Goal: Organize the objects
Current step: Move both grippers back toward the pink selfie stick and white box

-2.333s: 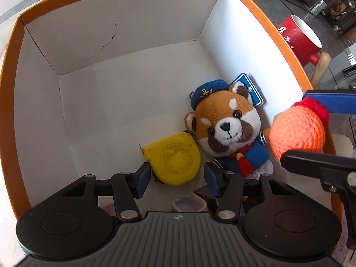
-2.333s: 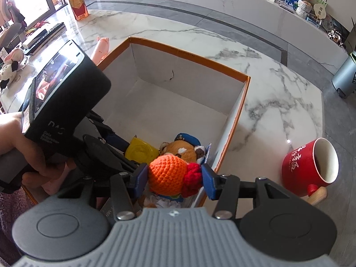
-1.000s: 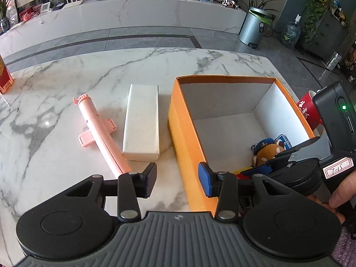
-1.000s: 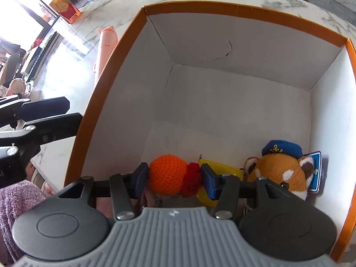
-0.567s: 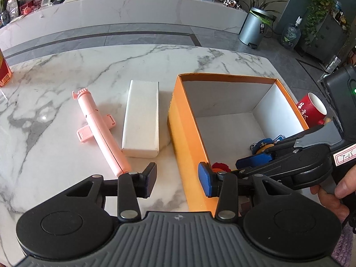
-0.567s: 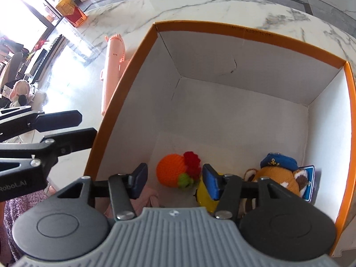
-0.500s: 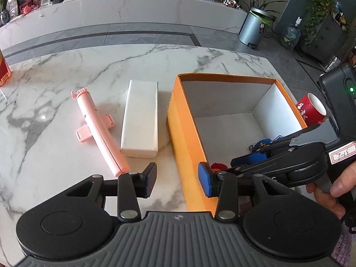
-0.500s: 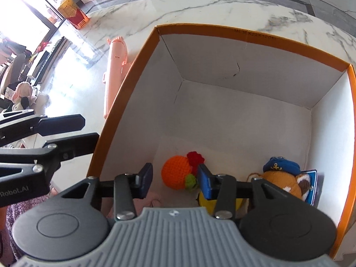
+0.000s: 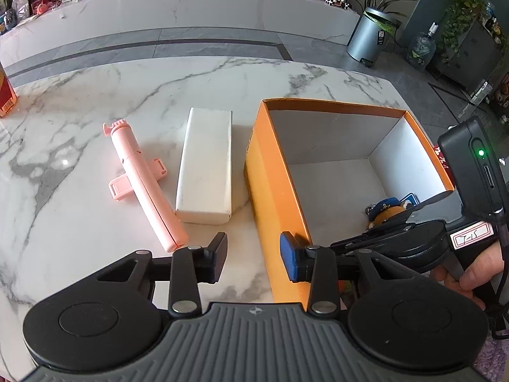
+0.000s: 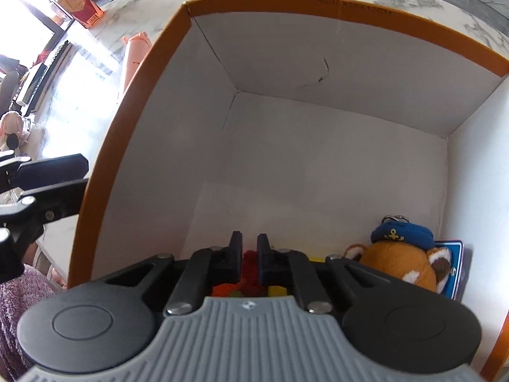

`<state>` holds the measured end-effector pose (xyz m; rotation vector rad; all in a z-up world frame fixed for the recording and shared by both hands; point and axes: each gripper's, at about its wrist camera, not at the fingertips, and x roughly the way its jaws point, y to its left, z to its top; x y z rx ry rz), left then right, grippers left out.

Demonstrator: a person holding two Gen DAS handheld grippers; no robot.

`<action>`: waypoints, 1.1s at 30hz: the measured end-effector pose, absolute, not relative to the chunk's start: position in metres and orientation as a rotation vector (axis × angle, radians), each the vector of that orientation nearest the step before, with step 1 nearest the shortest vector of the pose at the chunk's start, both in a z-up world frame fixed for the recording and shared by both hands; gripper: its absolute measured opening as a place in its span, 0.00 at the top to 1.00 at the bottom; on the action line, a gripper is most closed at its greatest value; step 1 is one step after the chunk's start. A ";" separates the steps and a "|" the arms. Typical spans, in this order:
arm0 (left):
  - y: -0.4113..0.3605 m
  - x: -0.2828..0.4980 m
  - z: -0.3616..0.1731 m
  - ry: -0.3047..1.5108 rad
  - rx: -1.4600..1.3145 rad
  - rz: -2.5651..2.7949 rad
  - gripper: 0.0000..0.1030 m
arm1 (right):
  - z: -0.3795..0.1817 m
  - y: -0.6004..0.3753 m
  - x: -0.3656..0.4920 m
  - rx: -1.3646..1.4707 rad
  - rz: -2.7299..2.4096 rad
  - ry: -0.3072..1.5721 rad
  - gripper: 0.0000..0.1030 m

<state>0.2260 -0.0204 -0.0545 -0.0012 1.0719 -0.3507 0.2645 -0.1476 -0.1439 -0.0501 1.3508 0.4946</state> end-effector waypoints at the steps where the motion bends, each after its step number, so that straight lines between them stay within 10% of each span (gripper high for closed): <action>1: -0.020 0.226 -0.055 1.074 -0.001 -0.349 0.59 | -0.144 -0.148 0.264 -0.050 0.501 1.344 0.91; 20: 0.050 0.209 -0.026 0.956 0.002 -0.261 0.57 | -0.018 -0.133 0.227 -0.068 0.668 0.954 0.80; 33: 0.079 0.283 -0.079 1.003 -0.274 -0.128 0.57 | -0.032 -0.049 0.263 -0.266 0.699 0.949 0.80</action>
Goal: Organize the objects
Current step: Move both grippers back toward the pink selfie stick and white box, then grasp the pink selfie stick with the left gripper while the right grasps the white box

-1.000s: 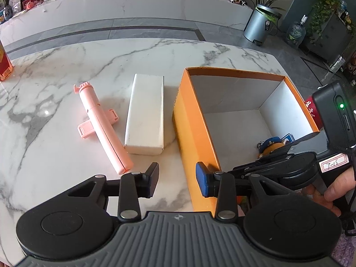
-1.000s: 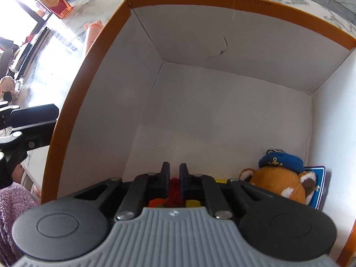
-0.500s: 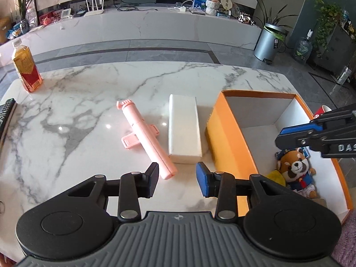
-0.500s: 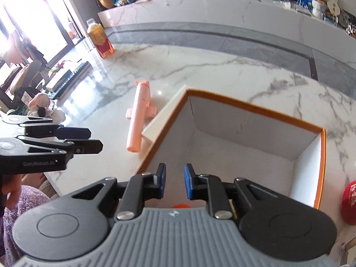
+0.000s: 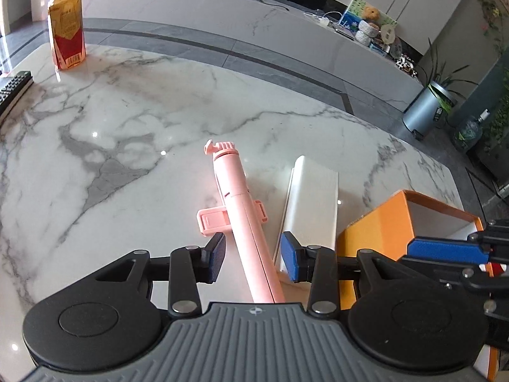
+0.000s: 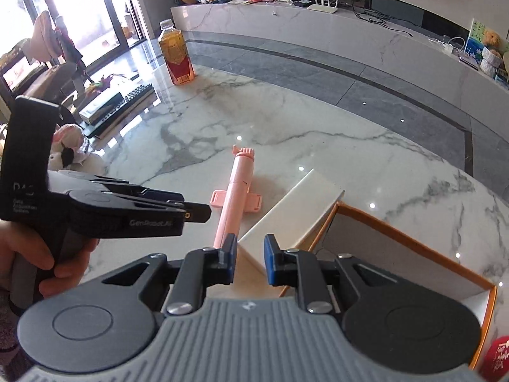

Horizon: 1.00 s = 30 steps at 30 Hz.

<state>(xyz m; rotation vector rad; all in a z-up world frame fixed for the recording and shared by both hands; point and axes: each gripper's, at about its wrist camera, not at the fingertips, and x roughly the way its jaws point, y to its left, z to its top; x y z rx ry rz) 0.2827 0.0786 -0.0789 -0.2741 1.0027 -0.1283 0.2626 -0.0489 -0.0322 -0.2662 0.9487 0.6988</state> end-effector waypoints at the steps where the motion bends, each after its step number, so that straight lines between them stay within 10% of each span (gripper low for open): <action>1: 0.077 0.288 -0.084 1.009 -0.269 -0.126 0.57 | -0.036 -0.045 0.266 -0.284 0.699 0.956 0.80; 30: 0.129 0.313 -0.118 1.029 -0.299 -0.099 0.69 | -0.122 0.056 0.365 -0.563 0.378 1.218 0.52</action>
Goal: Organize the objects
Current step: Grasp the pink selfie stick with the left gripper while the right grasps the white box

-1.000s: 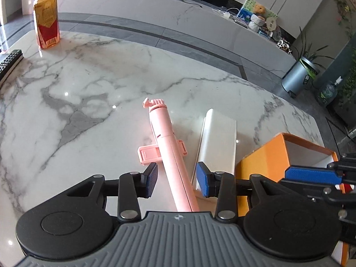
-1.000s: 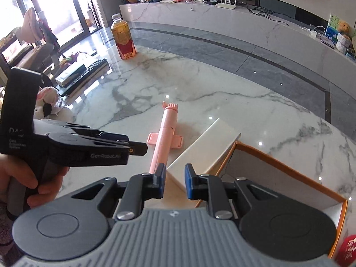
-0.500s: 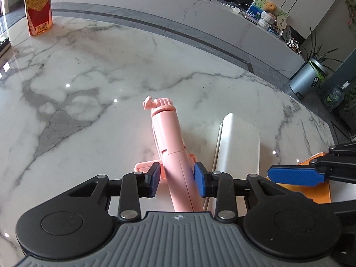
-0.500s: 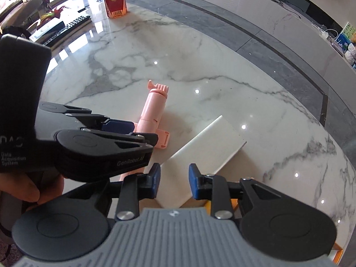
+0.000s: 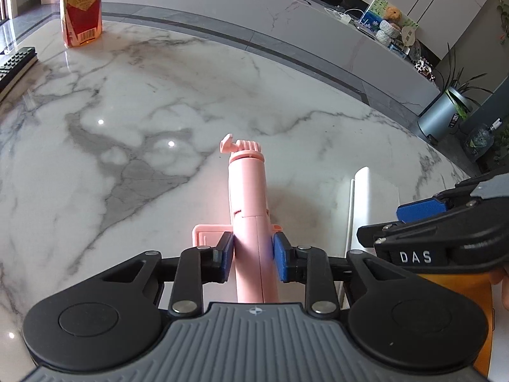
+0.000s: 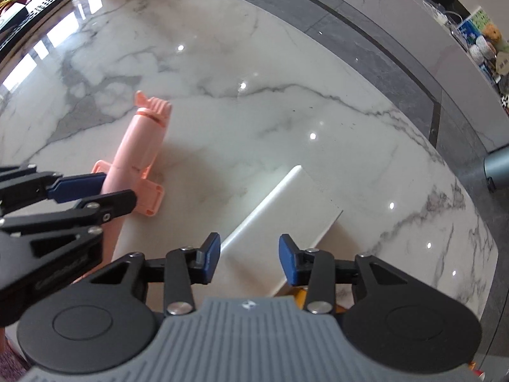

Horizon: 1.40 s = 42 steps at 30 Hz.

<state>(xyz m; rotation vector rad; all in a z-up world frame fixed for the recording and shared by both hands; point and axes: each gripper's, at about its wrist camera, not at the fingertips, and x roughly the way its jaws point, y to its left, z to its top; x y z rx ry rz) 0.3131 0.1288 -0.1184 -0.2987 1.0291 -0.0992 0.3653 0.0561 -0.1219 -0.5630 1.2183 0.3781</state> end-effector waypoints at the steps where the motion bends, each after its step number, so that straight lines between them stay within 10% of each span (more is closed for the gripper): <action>1: 0.129 0.312 -0.118 1.025 -0.289 -0.095 0.69 | -0.123 0.057 0.367 -0.559 0.355 1.222 0.44; 33: 0.144 0.304 -0.118 1.025 -0.284 -0.118 0.69 | -0.150 0.092 0.308 -0.774 0.583 1.343 0.20; 42: 0.143 0.301 -0.122 1.065 -0.262 -0.139 0.69 | -0.156 0.085 0.322 -0.566 0.525 1.432 0.34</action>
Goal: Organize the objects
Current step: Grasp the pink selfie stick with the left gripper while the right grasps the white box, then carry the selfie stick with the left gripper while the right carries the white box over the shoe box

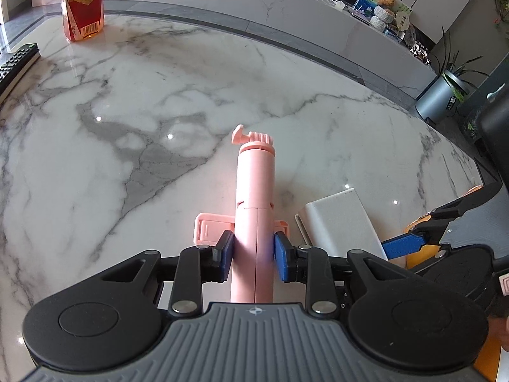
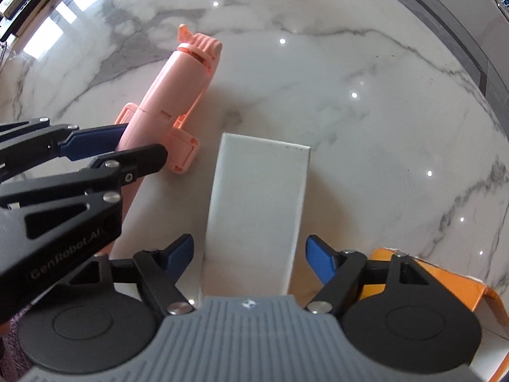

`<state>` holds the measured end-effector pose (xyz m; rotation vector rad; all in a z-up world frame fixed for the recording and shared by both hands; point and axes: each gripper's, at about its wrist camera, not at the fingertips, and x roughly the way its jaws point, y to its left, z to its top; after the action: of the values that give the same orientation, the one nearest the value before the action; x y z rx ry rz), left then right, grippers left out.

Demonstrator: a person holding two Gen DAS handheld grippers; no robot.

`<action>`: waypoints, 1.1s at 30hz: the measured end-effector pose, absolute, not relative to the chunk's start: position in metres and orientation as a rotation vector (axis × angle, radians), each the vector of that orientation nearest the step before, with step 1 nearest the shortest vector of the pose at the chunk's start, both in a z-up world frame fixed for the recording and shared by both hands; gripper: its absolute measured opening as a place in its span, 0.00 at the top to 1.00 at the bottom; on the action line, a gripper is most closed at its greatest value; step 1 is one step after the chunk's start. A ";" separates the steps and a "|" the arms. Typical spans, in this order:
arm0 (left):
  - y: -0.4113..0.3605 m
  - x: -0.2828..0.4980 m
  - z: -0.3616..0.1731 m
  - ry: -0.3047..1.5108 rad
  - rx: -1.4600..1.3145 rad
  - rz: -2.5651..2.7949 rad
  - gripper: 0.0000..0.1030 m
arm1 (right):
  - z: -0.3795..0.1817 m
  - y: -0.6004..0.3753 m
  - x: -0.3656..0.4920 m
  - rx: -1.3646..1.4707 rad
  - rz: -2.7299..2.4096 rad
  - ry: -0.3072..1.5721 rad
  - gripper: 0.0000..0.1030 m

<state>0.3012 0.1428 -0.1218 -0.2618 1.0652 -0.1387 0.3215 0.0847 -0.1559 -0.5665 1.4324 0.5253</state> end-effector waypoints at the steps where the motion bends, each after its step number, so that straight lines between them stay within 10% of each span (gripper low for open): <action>1: 0.142 0.301 -0.122 1.063 -0.252 -0.139 0.69 | -0.157 0.085 0.320 -0.576 0.516 1.428 0.37; 33: 0.110 0.256 -0.052 1.000 -0.262 -0.272 0.70 | 0.015 -0.043 0.255 -0.533 0.623 1.056 0.38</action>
<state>0.2555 0.1101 -0.0521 -0.2617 1.0003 -0.2724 0.2550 -0.0431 0.0147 -0.5325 1.0556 0.6228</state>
